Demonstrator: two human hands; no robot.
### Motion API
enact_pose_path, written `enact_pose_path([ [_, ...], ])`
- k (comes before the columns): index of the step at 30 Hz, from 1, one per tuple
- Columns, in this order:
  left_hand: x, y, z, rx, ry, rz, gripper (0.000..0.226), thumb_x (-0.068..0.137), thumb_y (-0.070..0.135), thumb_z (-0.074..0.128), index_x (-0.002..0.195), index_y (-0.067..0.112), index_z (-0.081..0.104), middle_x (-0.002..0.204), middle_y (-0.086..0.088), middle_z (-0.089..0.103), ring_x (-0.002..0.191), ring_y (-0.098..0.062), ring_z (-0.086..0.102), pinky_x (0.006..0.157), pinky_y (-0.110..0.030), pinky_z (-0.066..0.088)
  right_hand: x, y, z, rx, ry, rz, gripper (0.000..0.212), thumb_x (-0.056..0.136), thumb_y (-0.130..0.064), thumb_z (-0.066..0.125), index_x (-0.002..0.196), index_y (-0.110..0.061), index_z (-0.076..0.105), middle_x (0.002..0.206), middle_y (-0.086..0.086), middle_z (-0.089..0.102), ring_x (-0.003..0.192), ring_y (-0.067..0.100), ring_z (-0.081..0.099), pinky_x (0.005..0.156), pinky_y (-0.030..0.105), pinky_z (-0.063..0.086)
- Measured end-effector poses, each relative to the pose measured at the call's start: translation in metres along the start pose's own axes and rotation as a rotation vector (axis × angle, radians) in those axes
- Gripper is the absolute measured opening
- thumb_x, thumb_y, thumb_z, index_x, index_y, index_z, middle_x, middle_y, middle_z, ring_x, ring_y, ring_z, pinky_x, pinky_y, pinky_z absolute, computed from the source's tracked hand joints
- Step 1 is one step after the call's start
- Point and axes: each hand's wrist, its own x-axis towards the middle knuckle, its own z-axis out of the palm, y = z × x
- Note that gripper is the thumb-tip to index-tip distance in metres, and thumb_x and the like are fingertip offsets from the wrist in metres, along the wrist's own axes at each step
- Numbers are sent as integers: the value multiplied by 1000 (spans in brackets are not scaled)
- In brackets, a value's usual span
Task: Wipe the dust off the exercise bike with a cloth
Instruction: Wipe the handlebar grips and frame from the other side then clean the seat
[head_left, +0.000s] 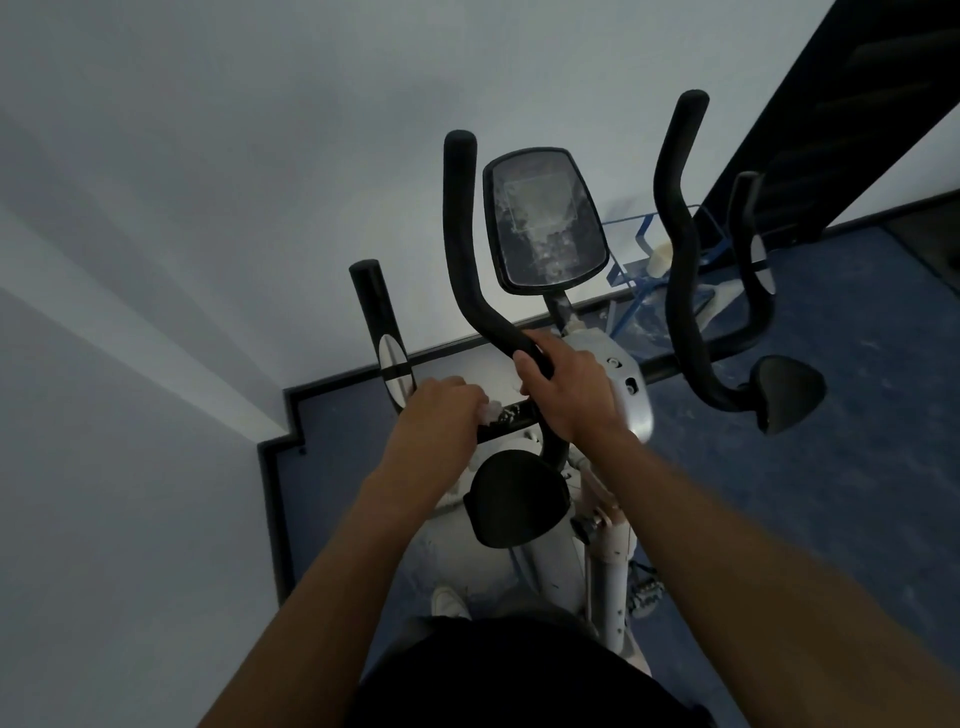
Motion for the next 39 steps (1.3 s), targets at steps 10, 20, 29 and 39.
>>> enact_pose_path([
  [10,-18,12,1,-188,232,59,24,97,19,56,104,8,76,96,-10,70,84,-21,64,79,-34,53,0,-2,-1,3,6,-8,49,91,-67,36,126,-38,54,79,-3,71,76,17,70,79,45,60],
  [20,-42,-1,0,-158,232,74,22,85,-3,74,103,9,78,90,-5,65,80,-18,59,69,-21,44,0,-1,-2,59,20,-51,40,102,-58,29,118,-36,58,67,-8,69,65,5,67,75,44,59],
  [29,-41,1,-2,-192,112,30,18,98,32,65,107,24,78,90,6,45,69,-2,40,62,-12,28,-2,0,-2,55,43,-68,36,103,-56,28,112,-37,57,64,-8,68,64,5,66,73,44,58],
  [39,3,21,8,-205,74,49,22,100,28,60,110,21,78,98,2,60,83,-9,54,78,-21,44,-1,0,-1,24,50,-73,45,102,-60,22,112,-34,57,73,-3,68,72,23,67,72,48,57],
])
